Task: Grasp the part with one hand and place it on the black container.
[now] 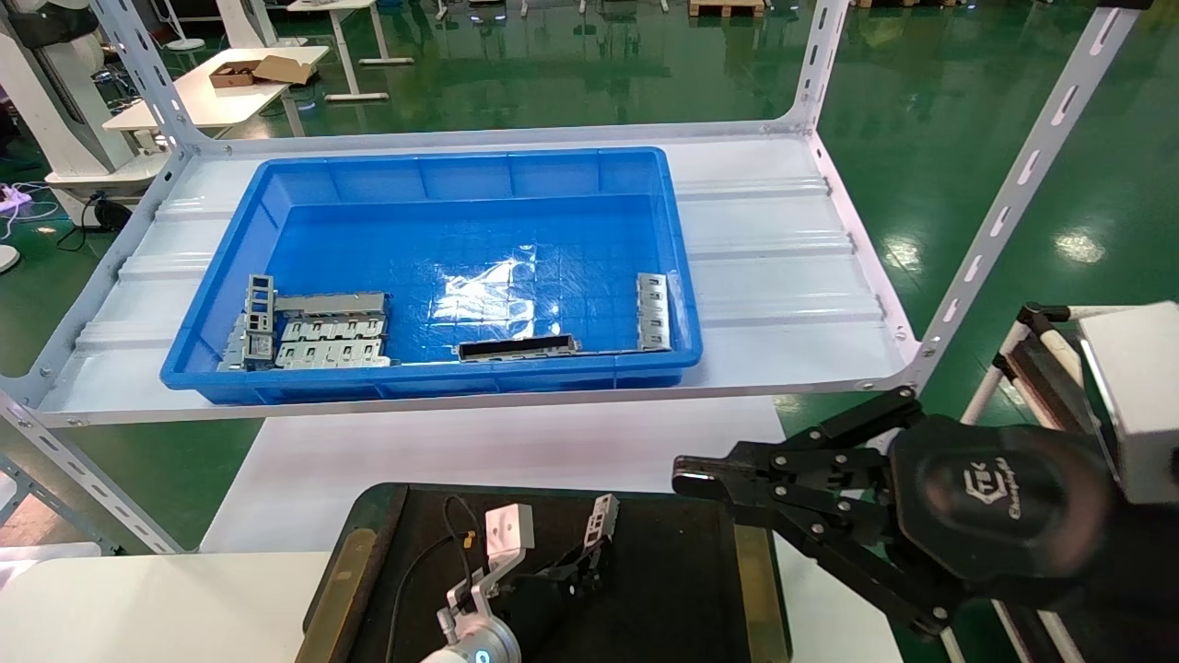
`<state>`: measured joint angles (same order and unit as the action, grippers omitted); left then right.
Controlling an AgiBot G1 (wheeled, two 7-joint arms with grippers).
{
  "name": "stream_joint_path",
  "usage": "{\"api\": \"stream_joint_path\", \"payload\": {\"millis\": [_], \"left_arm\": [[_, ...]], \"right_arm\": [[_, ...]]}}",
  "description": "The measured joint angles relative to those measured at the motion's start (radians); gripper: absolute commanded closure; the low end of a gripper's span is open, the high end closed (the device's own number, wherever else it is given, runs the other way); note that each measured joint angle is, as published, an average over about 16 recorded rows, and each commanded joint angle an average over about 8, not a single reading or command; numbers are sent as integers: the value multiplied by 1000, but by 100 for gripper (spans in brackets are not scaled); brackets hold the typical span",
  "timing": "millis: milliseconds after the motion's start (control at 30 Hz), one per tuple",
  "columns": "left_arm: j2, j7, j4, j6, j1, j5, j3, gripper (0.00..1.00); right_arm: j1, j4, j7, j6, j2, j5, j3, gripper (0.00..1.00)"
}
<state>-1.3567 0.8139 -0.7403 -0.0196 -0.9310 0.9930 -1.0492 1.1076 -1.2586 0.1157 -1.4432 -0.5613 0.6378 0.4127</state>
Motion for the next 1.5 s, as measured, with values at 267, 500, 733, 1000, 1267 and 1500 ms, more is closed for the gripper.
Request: {"api": "stream_joint_path", "payload": {"millis": [267, 500, 733, 1000, 1267, 1500], "left_arm": [[0, 26, -3, -32, -10, -27, -57, 0], [3, 41, -23, -52, -24, -37, -93, 0], [20, 34, -72, -55, -38, -14, -105, 0], [95, -19, -186, -4, -45, 62, -81, 0], [220, -120, -333, 120, -40, 136, -26, 0], [327, -237, -431, 256, -30, 156, 34, 0]], "right_arm": [[0, 0, 0, 0, 0, 0, 0, 0], [0, 0, 0, 0, 0, 0, 0, 0], [0, 0, 0, 0, 0, 0, 0, 0], [0, 0, 0, 0, 0, 0, 0, 0], [0, 0, 0, 0, 0, 0, 0, 0], [0, 0, 0, 0, 0, 0, 0, 0]]}}
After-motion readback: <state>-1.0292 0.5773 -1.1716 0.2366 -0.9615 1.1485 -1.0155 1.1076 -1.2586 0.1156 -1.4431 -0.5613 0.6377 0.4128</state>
